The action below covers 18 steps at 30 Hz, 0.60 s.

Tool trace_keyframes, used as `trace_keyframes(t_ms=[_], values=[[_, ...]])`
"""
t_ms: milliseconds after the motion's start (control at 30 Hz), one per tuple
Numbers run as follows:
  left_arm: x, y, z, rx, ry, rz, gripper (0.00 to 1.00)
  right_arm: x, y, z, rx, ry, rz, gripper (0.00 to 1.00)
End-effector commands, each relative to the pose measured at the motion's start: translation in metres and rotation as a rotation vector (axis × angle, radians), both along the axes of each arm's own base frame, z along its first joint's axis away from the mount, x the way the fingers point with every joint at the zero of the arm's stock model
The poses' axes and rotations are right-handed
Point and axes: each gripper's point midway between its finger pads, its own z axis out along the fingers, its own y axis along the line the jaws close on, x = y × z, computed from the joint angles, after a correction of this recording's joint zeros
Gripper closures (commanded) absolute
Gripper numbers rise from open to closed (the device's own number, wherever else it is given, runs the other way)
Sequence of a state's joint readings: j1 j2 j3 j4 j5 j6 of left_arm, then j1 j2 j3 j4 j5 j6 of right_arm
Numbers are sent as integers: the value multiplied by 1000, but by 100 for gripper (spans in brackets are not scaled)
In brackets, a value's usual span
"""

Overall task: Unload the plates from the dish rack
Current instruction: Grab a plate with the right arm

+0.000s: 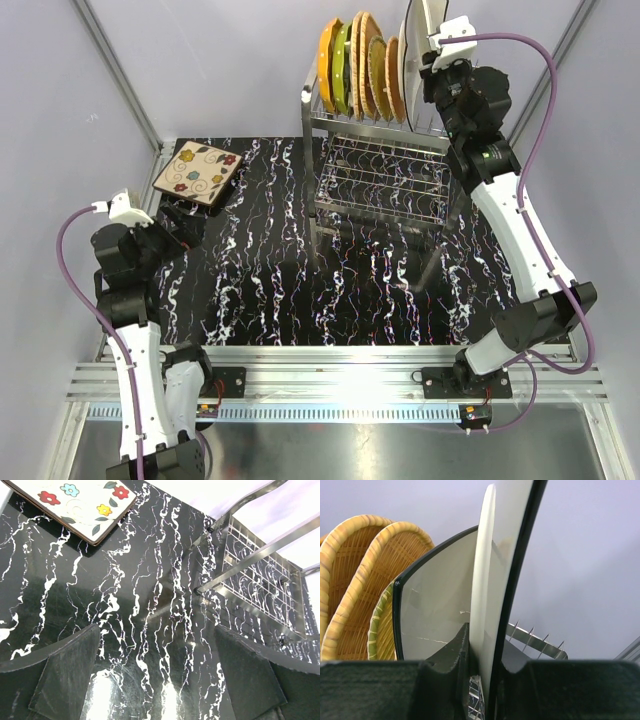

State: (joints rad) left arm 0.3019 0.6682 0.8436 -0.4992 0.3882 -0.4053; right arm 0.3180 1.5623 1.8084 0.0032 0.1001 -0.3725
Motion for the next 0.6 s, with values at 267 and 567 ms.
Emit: trace_keyframes(t_ms=[267,567], values=[[3,-11,31,-38,-81,-49,1,-90,-41,152,80,-457,-37,100],[8,-27,30,-203,-30,-94,1,-109,-42,155,36,-492,-24,100]])
